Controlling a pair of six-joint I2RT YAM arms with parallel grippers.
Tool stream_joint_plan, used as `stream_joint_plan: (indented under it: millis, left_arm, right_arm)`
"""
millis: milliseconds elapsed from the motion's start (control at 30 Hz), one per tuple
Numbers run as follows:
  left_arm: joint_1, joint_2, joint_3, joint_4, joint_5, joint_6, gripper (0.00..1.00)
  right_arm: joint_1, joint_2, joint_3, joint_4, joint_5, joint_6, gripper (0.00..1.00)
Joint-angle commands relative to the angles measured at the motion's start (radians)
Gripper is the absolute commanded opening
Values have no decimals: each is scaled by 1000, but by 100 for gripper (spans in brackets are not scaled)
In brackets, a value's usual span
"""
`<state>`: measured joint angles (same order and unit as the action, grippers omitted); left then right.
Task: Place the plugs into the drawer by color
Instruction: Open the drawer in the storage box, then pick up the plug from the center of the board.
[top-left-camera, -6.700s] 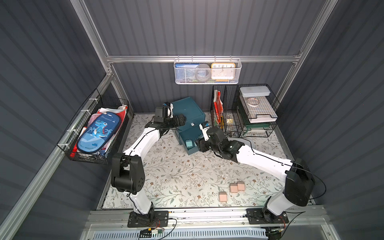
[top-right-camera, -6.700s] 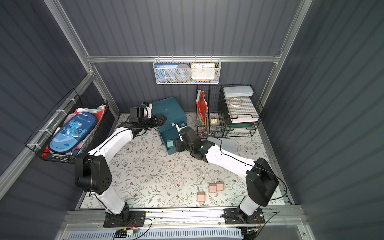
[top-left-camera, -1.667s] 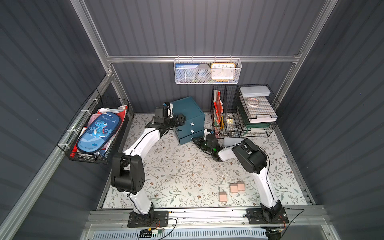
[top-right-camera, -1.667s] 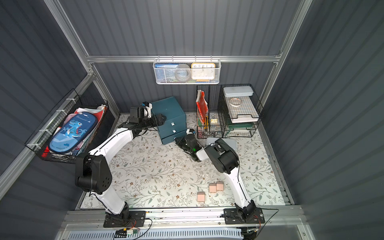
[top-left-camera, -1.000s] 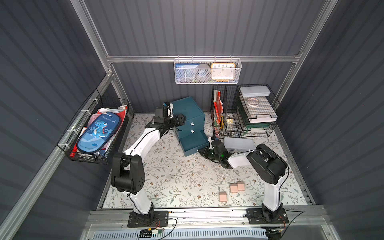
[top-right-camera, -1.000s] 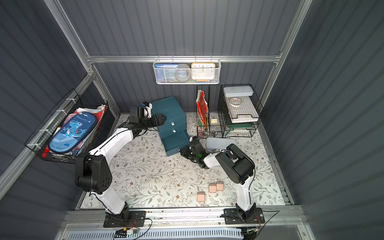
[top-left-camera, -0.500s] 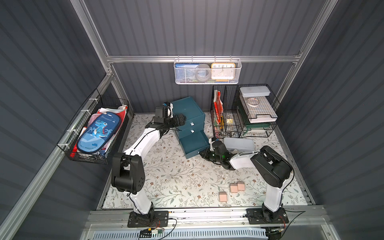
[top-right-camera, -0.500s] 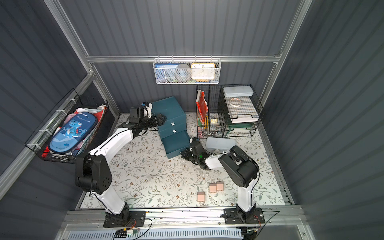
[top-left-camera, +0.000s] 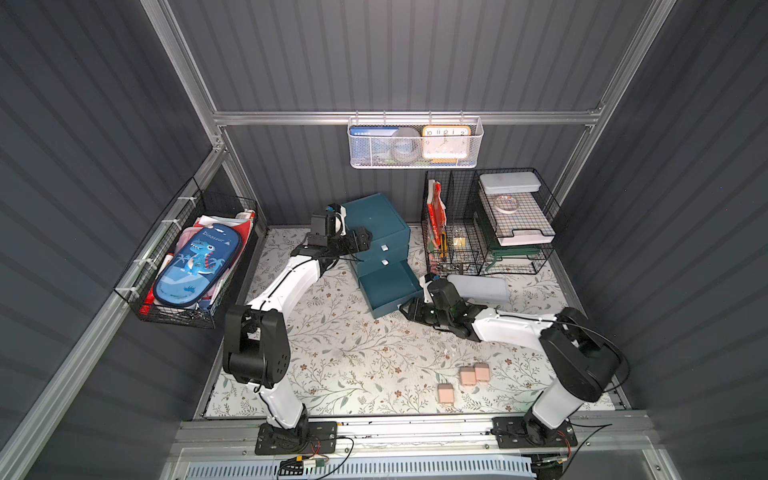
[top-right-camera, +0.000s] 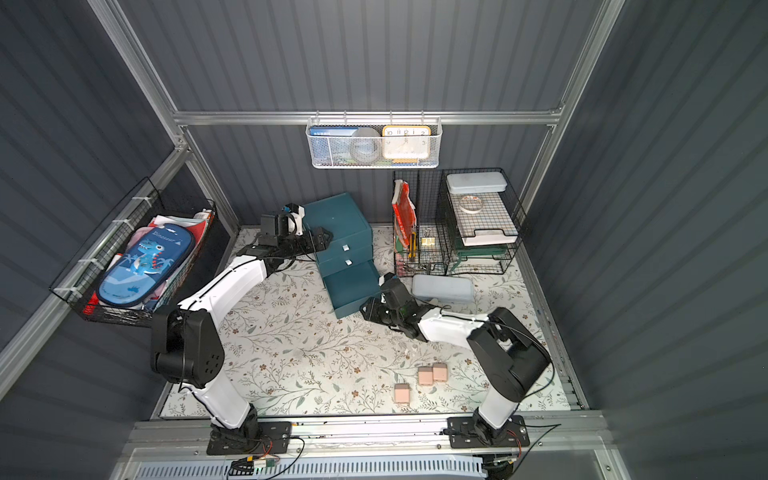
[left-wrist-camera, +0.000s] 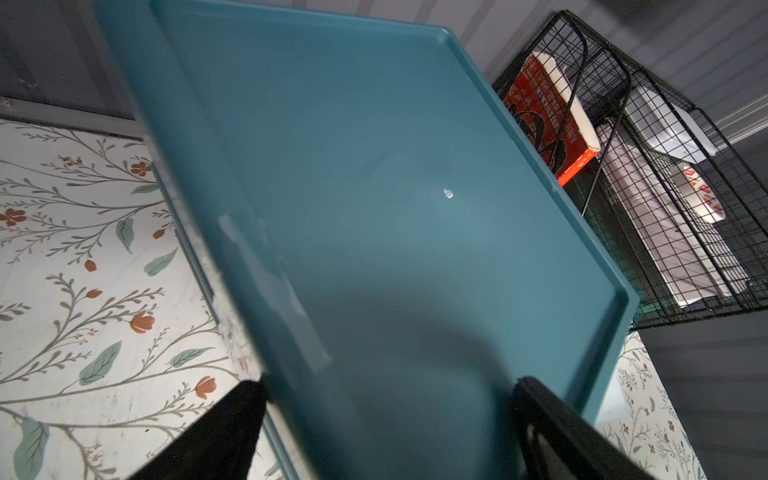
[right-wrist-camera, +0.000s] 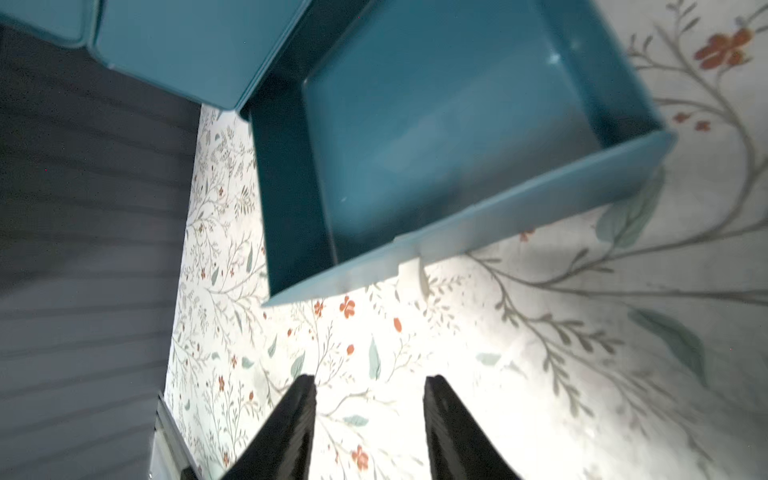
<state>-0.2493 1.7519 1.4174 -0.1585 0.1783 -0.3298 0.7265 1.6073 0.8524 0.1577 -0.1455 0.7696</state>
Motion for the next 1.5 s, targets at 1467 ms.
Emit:
stream_joint_plan:
  millis: [1467]
  left_arm:
    - [-31,73,-61,-148,-16,30,97]
  right_arm:
    - [327,-559,-316,-838,449,290,48]
